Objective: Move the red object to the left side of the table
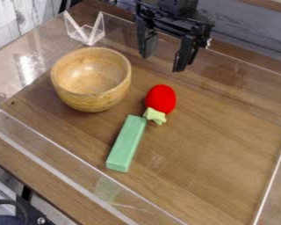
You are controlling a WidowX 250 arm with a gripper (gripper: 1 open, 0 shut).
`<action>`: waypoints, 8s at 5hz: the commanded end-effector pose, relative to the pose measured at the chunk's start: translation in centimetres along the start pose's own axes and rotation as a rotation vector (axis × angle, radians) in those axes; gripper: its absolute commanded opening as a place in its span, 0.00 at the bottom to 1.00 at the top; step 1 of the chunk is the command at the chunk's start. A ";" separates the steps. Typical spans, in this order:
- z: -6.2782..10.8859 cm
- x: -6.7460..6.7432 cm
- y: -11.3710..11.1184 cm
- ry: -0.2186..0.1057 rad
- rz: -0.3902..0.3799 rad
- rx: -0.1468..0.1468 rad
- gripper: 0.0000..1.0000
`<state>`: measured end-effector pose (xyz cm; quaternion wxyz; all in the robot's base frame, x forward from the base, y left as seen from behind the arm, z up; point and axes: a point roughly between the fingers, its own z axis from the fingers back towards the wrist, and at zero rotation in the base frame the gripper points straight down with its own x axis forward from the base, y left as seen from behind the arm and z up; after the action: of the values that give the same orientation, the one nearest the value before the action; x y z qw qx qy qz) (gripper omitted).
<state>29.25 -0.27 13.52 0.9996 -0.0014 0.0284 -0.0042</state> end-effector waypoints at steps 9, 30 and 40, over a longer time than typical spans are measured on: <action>-6.0 2.7 1.8 -0.053 -0.110 -0.161 1.00; -5.6 0.8 2.2 -0.083 0.003 -0.184 1.00; -2.4 -3.4 8.5 -0.129 0.190 -0.209 0.00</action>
<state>25.53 8.04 9.76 0.9888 -0.1128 -0.0087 0.0969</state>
